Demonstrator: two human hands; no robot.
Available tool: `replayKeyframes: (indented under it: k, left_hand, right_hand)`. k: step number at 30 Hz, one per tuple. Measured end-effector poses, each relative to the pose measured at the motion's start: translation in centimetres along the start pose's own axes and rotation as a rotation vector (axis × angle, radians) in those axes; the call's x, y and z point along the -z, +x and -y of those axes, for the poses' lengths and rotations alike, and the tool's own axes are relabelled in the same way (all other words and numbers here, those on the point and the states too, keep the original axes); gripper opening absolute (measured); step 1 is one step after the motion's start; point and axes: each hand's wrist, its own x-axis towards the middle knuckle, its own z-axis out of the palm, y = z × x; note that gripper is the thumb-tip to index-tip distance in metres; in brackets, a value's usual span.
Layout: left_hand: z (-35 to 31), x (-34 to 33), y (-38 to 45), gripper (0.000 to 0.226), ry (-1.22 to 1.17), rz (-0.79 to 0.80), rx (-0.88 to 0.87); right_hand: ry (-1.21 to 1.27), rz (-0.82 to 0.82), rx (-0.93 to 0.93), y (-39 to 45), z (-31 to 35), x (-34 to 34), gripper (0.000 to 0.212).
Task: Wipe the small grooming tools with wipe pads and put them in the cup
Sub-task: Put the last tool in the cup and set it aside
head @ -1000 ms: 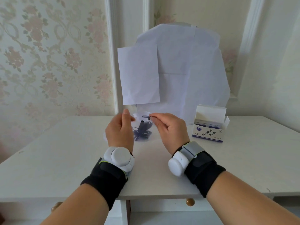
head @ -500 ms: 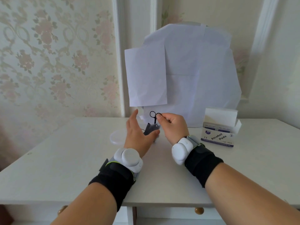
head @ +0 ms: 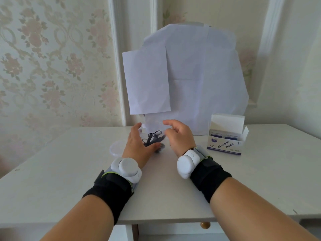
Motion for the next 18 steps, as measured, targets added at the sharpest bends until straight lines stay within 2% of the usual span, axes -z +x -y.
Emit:
replayKeyframes:
  k: [2,5,7,12,15,18]
  left_hand:
    - [0.0,0.0,-0.1,0.091,0.004,0.003,-0.005]
    - [-0.2,0.2,-0.1,0.097,0.017,0.022,-0.013]
    - [-0.3,0.3,-0.2,0.104,0.057,0.034,-0.011]
    - [-0.2,-0.2,-0.3,0.113,0.131,0.054,0.007]
    - [-0.1,-0.2,-0.3,0.107,0.122,0.068,0.030]
    - [-0.1,0.1,-0.3,0.095,0.120,0.011,0.056]
  right_hand:
    - [-0.191,-0.044,-0.021,0.4,-0.4,1.1,0.034]
    - [-0.488,-0.024,-0.115,1.1,-1.6,1.9,0.035]
    - [-0.572,0.004,-0.216,1.4,-2.2,1.6,0.035]
    - [-0.533,-0.006,-0.381,1.8,-2.8,1.0,0.033]
    - [-0.473,-0.017,-0.376,1.8,-2.9,1.2,0.033]
    - [-0.464,0.003,-0.321,1.5,-3.0,1.4,0.035]
